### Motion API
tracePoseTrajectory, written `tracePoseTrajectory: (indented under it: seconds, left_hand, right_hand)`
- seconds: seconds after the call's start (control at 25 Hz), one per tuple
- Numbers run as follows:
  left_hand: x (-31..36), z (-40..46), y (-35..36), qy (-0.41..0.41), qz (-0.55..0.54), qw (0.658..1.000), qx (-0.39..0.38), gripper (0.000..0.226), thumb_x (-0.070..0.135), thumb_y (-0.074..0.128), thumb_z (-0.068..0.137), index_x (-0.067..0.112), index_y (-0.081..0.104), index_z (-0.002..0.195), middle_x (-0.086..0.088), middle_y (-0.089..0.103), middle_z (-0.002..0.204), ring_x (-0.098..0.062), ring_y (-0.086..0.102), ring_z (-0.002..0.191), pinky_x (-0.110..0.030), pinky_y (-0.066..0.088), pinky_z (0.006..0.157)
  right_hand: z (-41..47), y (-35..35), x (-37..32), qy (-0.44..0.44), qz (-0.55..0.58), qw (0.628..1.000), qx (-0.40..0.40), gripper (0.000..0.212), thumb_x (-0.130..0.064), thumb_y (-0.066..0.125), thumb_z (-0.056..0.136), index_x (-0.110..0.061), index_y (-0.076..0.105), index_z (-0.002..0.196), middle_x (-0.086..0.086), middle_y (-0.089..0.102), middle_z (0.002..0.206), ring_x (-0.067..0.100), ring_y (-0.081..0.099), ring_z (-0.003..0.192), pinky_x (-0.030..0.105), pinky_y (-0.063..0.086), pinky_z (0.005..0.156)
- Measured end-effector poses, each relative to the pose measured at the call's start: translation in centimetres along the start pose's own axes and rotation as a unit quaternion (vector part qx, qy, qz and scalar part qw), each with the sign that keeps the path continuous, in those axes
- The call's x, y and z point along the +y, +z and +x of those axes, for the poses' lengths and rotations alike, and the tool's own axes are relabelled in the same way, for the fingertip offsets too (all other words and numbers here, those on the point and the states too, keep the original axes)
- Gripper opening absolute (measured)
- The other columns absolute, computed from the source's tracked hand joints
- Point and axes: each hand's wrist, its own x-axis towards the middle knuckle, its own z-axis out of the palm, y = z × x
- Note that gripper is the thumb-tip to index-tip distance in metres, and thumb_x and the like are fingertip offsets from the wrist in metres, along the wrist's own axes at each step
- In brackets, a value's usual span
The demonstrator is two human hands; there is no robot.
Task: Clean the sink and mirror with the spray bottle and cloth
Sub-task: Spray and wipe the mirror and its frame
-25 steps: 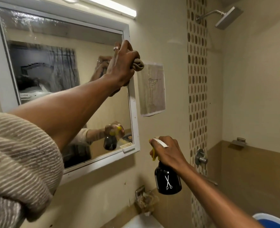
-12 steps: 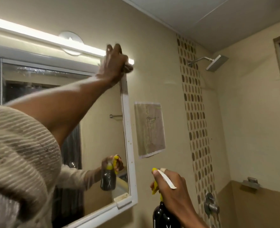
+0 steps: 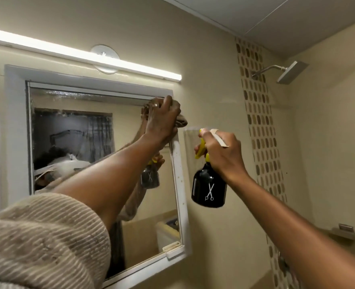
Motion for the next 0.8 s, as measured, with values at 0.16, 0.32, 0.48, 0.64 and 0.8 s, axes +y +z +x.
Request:
tracePoseTrajectory:
  seconds: [0.16, 0.32, 0.48, 0.64, 0.8]
  left_hand:
    - [2.7, -4.7, 1.6, 0.011, 0.001, 0.999, -0.037, 0.061, 0.02, 0.073, 0.073, 0.013, 0.052, 0.129, -0.01, 0.041, 0.136, -0.036, 0.037, 0.121, -0.045, 0.043, 0.095]
    - [5.1, -9.0, 2.4, 0.003, -0.008, 0.994, -0.107, 0.057, 0.024, 0.071, 0.075, 0.014, 0.053, 0.129, -0.01, 0.035, 0.143, -0.037, 0.033, 0.126, -0.047, 0.039, 0.1]
    - [7.7, -13.9, 3.5, -0.003, 0.003, 0.987, -0.159, 0.056, 0.028, 0.066, 0.077, 0.015, 0.05, 0.13, -0.009, 0.03, 0.146, -0.037, 0.031, 0.129, -0.047, 0.037, 0.1]
    - [10.3, -18.5, 5.1, 0.001, 0.008, 0.98, -0.198, 0.057, 0.028, 0.065, 0.077, 0.015, 0.049, 0.131, -0.009, 0.029, 0.146, -0.035, 0.031, 0.13, -0.045, 0.037, 0.097]
    - [13.3, -22.7, 6.6, -0.004, -0.002, 0.969, -0.246, 0.052, 0.023, 0.065, 0.081, 0.013, 0.051, 0.13, -0.011, 0.025, 0.147, -0.034, 0.029, 0.132, -0.045, 0.035, 0.101]
  right_hand:
    - [-0.2, -0.9, -0.1, 0.028, 0.024, 0.999, 0.016, 0.04, -0.033, 0.058, 0.1, -0.005, 0.076, 0.077, 0.007, 0.079, 0.068, 0.027, 0.075, 0.069, 0.038, 0.057, 0.071]
    - [-1.1, -1.9, 0.0, 0.053, 0.023, 0.998, 0.022, 0.037, -0.035, 0.059, 0.1, -0.008, 0.076, 0.081, 0.005, 0.079, 0.068, 0.031, 0.077, 0.076, 0.04, 0.059, 0.074]
    - [-3.4, -2.6, 0.8, 0.07, -0.007, 0.997, 0.012, 0.04, -0.035, 0.058, 0.1, -0.003, 0.075, 0.084, 0.002, 0.078, 0.065, 0.028, 0.078, 0.075, 0.037, 0.058, 0.071]
    - [-6.1, -3.0, 2.8, 0.09, -0.015, 0.996, -0.007, 0.04, -0.035, 0.059, 0.101, -0.004, 0.075, 0.082, 0.004, 0.078, 0.066, 0.03, 0.078, 0.076, 0.045, 0.062, 0.077]
    - [-7.9, -3.8, 4.8, 0.108, -0.024, 0.994, -0.021, 0.04, -0.036, 0.059, 0.1, -0.003, 0.076, 0.083, 0.007, 0.08, 0.068, 0.024, 0.077, 0.072, 0.05, 0.061, 0.081]
